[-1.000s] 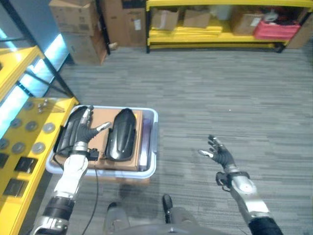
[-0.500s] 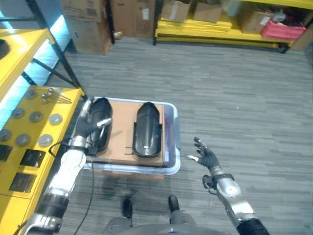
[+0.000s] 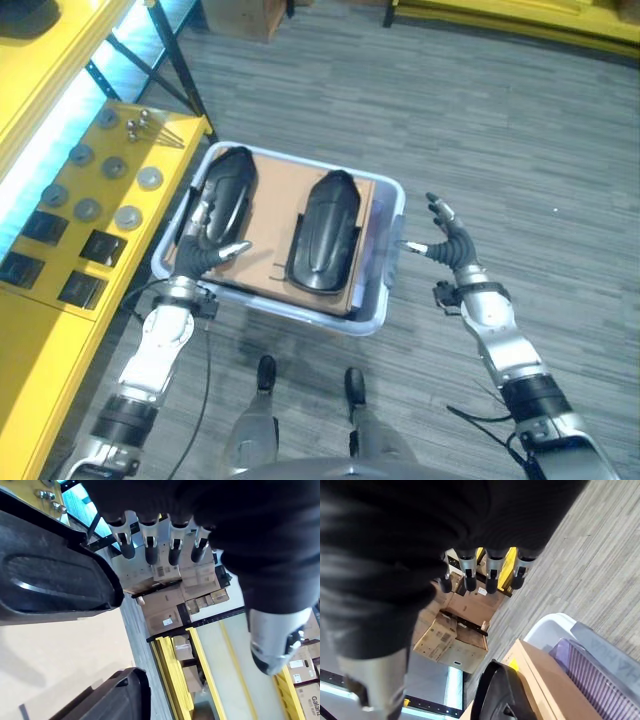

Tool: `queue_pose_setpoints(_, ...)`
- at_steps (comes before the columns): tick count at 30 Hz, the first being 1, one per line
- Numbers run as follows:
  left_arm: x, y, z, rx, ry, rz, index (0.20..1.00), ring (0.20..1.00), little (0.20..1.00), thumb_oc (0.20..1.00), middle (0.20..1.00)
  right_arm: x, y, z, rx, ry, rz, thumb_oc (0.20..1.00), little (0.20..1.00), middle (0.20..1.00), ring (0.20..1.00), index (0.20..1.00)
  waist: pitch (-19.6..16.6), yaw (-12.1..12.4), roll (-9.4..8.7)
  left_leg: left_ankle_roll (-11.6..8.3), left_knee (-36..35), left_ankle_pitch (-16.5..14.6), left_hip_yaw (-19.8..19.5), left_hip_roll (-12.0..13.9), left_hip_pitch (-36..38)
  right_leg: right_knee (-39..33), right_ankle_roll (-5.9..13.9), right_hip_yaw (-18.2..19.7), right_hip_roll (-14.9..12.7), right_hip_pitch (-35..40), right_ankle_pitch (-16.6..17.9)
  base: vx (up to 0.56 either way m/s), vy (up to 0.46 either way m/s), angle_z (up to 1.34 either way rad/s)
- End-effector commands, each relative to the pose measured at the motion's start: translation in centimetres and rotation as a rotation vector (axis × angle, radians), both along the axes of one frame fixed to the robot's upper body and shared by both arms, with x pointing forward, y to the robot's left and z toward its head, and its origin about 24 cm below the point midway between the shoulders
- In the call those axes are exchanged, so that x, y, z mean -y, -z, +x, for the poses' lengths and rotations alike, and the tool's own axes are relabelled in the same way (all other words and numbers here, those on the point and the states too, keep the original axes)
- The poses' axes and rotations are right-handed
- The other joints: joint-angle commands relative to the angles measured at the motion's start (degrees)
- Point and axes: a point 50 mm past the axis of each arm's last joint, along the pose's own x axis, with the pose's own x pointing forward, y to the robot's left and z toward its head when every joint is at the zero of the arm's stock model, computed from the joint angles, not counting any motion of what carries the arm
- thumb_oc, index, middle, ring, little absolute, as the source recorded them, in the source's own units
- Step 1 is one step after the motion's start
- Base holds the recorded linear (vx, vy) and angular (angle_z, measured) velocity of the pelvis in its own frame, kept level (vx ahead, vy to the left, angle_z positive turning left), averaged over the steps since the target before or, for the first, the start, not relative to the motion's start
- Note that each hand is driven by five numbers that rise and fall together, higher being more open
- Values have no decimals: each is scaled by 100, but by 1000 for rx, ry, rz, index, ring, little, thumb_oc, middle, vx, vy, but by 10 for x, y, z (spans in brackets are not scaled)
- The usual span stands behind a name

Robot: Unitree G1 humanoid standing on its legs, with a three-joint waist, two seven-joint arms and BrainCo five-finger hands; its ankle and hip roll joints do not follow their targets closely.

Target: Move parts from the plastic box to the shelf.

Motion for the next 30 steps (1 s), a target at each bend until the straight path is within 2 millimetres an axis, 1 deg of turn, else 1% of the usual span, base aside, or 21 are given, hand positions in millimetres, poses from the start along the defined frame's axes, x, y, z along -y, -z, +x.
queue_pose_setpoints(1,-8,-38,8,188,-22,37,1000,1000,1000,1000,1000,-2,-17,-5,129,7,12,1000,1000,1000,1000,1000,-21,-36,-336,98,24,-1190,424,-173,771,436,254,235,-61,154,-1016,4,-20,9)
queue_pose_setpoints(3,-6,-43,10,233,-65,-7,1000,1000,1000,1000,1000,-9,-23,1,161,8,7,1000,1000,1000,1000,1000,54,15,-354,87,30,-1165,377,-182,662,447,258,204,-65,64,-1008,-6,-24,13)
queue_pose_setpoints(6,-4,-47,12,276,-100,-51,1000,1000,1000,1000,1000,-14,-22,5,163,20,6,1000,1000,1000,1000,1000,89,49,-371,77,19,-1141,337,-188,580,461,263,180,-69,-22,-992,2,-24,12)
queue_pose_setpoints(8,-4,-47,12,277,-101,-51,1000,1000,1000,1000,1000,-14,-22,6,164,20,5,1000,1000,1000,1000,1000,85,42,-371,77,19,-1138,334,-188,571,464,264,177,-69,-32,-993,7,-9,6)
queue_pose_setpoints(13,0,-50,13,304,-114,-77,1000,1000,1000,1000,1000,-28,-6,14,82,-20,53,1000,1000,1000,1000,1000,138,142,-403,79,40,-1124,271,-206,476,478,262,139,-88,-105,-984,8,-28,8)
queue_pose_setpoints(18,1,-48,14,304,-124,-103,1000,1000,1000,1000,1000,-34,-1,20,56,-24,40,1000,1000,1000,1000,1000,165,209,-414,74,48,-1106,226,-230,419,456,270,111,-111,-152,-960,3,-4,4)
queue_pose_setpoints(23,5,-49,14,308,-109,-120,1000,1000,1000,1000,1000,-37,21,31,-59,45,-22,1000,1000,1000,1000,1000,197,292,-405,88,67,-1101,159,-251,366,471,269,58,-129,-174,-957,4,-1,9)
queue_pose_setpoints(24,6,-50,14,310,-99,-112,1000,1000,1000,1000,1000,-38,33,36,-131,72,-67,1000,1000,1000,1000,1000,200,324,-400,95,73,-1108,153,-256,361,480,270,43,-126,-174,-960,4,1,9)
queue_pose_setpoints(25,6,-50,14,311,-101,-112,1000,1000,1000,1000,1000,-38,33,36,-130,72,-66,1000,1000,1000,1000,1000,206,320,-404,96,75,-1110,154,-256,361,481,270,44,-126,-174,-960,0,0,0)
queue_pose_setpoints(26,6,-50,14,312,-103,-109,1000,1000,1000,1000,1000,-38,44,39,-189,111,-93,1000,1000,1000,1000,1000,212,348,-390,100,80,-1114,154,-263,356,486,280,41,-135,-177,-953,0,0,0)
queue_pose_setpoints(27,5,-51,14,315,-106,-107,1000,1000,1000,1000,1000,-39,50,41,-219,130,-104,1000,1000,1000,1000,1000,214,359,-385,105,89,-1120,159,-271,355,492,284,42,-140,-178,-948,0,0,0)
queue_pose_setpoints(28,5,-52,14,316,-107,-106,1000,1000,1000,1000,1000,-39,50,41,-218,130,-104,1000,1000,1000,1000,1000,220,357,-390,106,91,-1121,161,-271,355,492,284,45,-139,-178,-948,0,0,0)
queue_pose_setpoints(29,5,-51,14,315,-108,-106,1000,1000,1000,1000,1000,-39,56,42,-247,147,-111,1000,1000,1000,1000,1000,219,370,-382,111,97,-1127,157,-276,357,493,286,46,-141,-178,-946,0,0,0)
queue_pose_setpoints(30,4,-50,14,309,-113,-107,1000,1000,1000,1000,1000,-40,69,41,-308,160,-125,1000,1000,1000,1000,1000,210,388,-386,121,124,-1145,161,-285,367,504,286,53,-142,-156,-952,0,0,0)
